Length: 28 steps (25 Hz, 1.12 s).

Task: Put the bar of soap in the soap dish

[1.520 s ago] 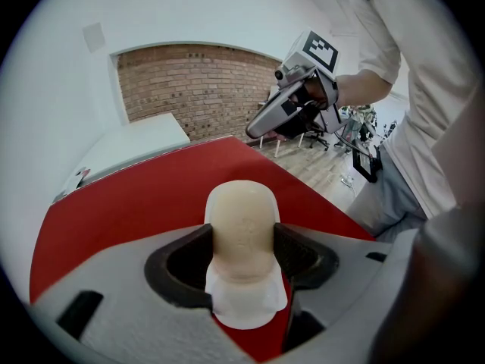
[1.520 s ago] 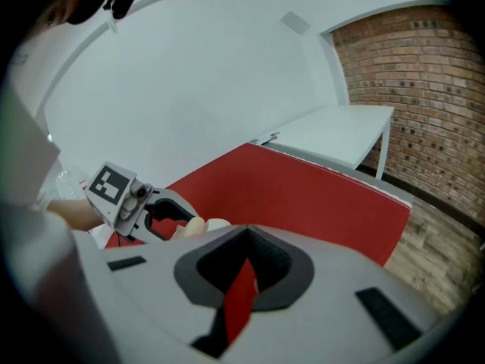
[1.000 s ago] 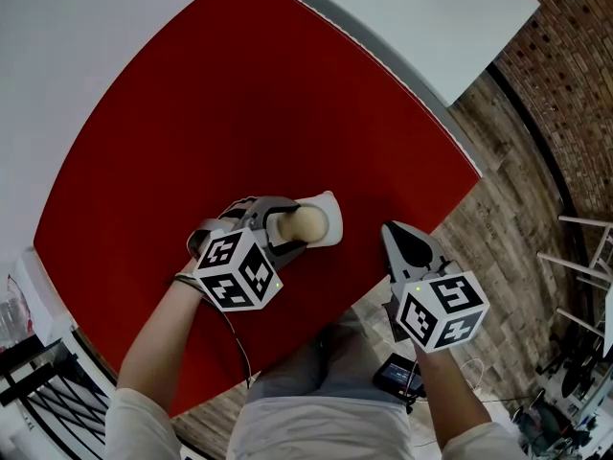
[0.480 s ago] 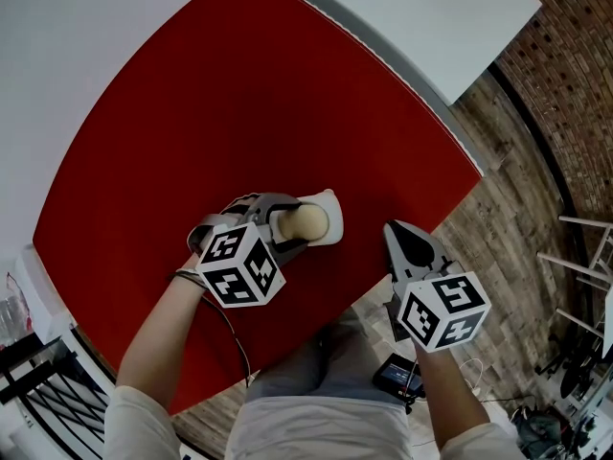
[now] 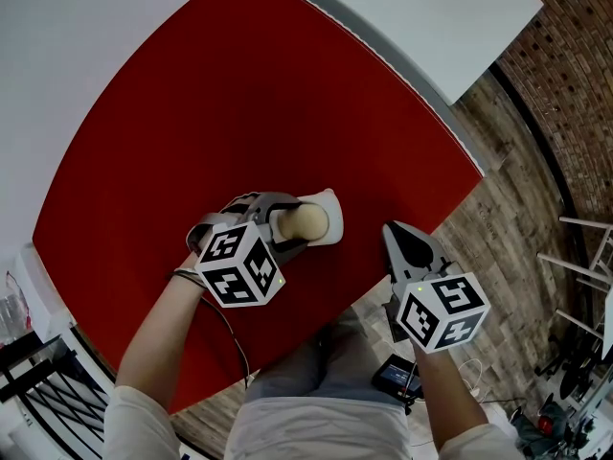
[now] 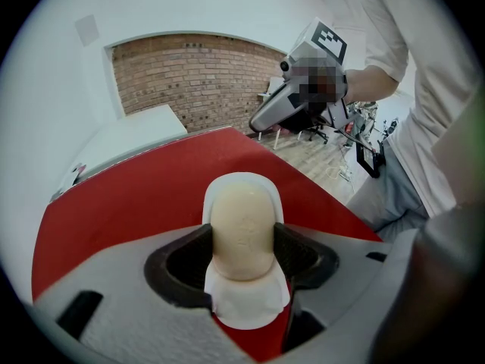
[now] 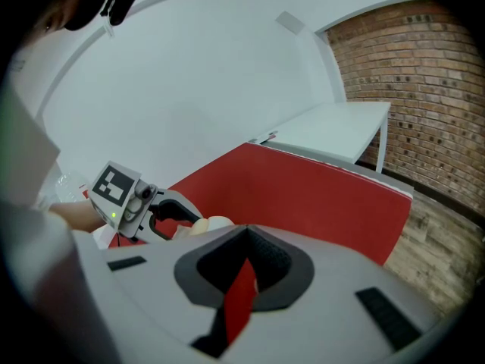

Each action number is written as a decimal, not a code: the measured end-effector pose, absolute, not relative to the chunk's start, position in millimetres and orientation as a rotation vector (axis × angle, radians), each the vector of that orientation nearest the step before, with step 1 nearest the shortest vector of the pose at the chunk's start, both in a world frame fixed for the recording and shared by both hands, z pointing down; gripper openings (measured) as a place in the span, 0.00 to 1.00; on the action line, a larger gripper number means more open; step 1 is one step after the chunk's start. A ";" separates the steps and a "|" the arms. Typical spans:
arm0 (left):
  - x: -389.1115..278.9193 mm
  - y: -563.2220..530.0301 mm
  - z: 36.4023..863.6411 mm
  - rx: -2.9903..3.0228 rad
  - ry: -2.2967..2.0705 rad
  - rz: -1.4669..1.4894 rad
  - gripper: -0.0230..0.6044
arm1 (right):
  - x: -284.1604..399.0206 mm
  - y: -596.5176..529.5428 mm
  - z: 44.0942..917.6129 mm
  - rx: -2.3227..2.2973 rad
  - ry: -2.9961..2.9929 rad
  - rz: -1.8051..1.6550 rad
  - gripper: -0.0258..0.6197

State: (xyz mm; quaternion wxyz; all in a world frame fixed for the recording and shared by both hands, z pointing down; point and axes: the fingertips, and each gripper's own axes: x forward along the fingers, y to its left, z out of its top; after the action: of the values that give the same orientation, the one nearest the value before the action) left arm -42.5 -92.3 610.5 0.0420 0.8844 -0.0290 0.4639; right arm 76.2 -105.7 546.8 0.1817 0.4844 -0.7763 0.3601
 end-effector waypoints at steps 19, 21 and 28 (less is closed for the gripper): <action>-41.8 -90.5 603.1 2.719 -0.054 1.395 0.49 | 72.6 -105.6 544.4 1.364 -2.203 1.020 0.04; -41.7 -90.7 602.3 2.719 -0.057 1.390 0.49 | 72.7 -105.9 543.9 1.363 -2.204 1.019 0.04; -45.4 -93.5 595.5 2.735 -0.085 1.389 0.49 | 70.3 -105.2 540.6 1.362 -2.211 1.013 0.04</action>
State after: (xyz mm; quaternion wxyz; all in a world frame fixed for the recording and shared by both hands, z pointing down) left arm -45.4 -93.5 595.5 0.0365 0.8907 -0.0278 0.4523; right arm 70.3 -105.2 540.6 0.1762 0.4810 -0.7807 0.3579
